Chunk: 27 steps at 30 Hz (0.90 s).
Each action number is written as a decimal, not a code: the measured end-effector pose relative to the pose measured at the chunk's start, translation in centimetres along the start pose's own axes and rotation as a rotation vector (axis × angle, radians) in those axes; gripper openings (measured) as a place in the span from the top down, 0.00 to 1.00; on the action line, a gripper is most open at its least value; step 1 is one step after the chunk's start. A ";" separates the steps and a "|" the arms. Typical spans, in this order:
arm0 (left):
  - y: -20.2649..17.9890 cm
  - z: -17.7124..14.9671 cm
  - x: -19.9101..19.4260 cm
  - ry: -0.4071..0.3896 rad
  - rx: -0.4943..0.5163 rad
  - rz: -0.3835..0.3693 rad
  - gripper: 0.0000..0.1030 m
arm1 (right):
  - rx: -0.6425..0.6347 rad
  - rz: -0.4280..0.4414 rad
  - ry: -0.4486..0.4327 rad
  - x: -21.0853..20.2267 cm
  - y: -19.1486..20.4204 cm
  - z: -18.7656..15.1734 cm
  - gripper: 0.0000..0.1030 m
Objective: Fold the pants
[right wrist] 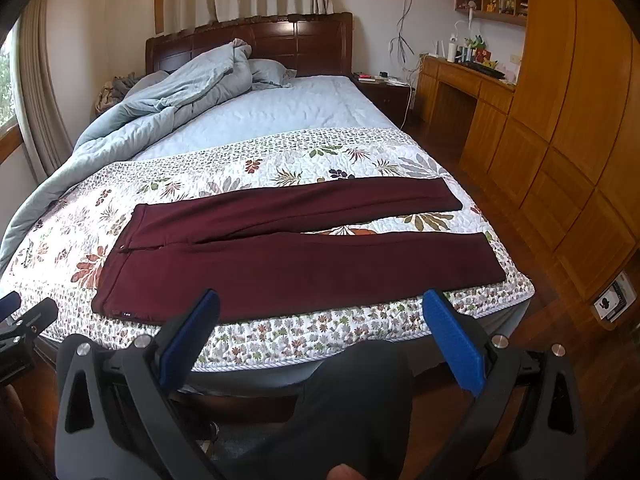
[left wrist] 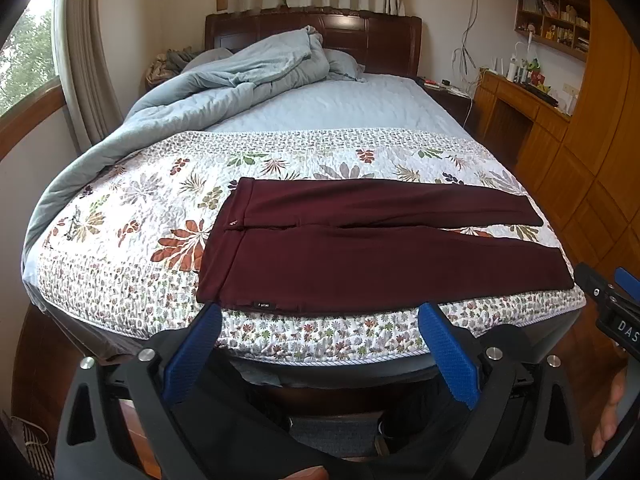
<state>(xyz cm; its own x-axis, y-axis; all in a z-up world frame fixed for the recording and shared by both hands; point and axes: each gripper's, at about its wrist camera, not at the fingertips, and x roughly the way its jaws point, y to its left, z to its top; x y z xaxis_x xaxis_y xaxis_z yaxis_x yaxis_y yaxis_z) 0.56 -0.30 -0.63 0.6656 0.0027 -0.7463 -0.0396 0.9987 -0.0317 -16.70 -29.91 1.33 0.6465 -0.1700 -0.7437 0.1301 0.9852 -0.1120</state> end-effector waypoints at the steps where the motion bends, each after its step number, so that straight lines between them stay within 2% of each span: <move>1: 0.0 0.0 0.1 0.001 0.000 0.000 0.04 | 0.000 0.000 0.002 0.1 0.0 0.0 0.02; 8: 0.1 -0.1 1.1 0.023 -0.004 -0.006 0.04 | 0.002 0.003 0.016 0.8 0.0 -0.1 0.02; 12: 0.5 -0.3 3.1 0.042 0.021 -0.022 0.04 | 0.000 0.028 0.040 2.0 0.0 -0.2 0.02; 14: 1.1 -0.8 5.8 0.107 0.077 -0.101 0.04 | -0.028 0.073 0.055 2.9 0.3 0.0 0.02; 15: 1.6 -1.1 7.7 0.182 0.103 -0.224 0.04 | -0.045 0.117 0.032 3.2 0.3 0.4 0.02; 16: 2.6 -1.3 9.4 0.256 0.087 -0.338 0.04 | -0.053 0.164 -0.031 3.2 0.0 0.6 0.02; 17: 3.9 -1.4 10.9 0.307 0.058 -0.395 0.04 | -0.061 0.186 -0.124 3.3 -0.4 0.5 0.02; 18: 4.9 -1.2 11.7 0.316 0.058 -0.405 0.04 | -0.072 0.180 -0.169 3.9 -0.8 0.3 0.02; 19: 5.9 -0.9 12.5 0.299 0.079 -0.384 0.04 | -0.092 0.155 -0.160 5.0 -0.8 0.2 0.02; 21: 7.7 -0.2 13.6 0.253 0.133 -0.315 0.04 | -0.145 0.124 -0.040 8.2 -0.7 0.2 0.02; 22: 8.5 0.2 14.5 0.268 0.154 -0.304 0.04 | -0.143 0.140 -0.025 9.1 -0.8 0.2 0.02; 24: 10.6 1.2 17.3 0.350 0.161 -0.290 0.04 | -0.135 0.167 -0.019 10.2 -0.9 0.2 0.02; 26: 12.9 2.8 20.1 0.408 0.128 -0.302 0.04 | -0.141 0.198 0.008 11.7 -0.7 0.6 0.02; 27: 14.6 4.4 21.9 0.411 0.099 -0.317 0.04 | -0.140 0.213 0.033 12.7 -0.6 0.8 0.02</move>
<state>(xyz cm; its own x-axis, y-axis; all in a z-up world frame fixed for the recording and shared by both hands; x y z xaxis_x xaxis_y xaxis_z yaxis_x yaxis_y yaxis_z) 17.86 14.53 -14.49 0.2855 -0.3000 -0.9102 0.2001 0.9475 -0.2495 -7.99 -32.64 -7.52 0.6232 0.0401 -0.7811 -0.1130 0.9928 -0.0392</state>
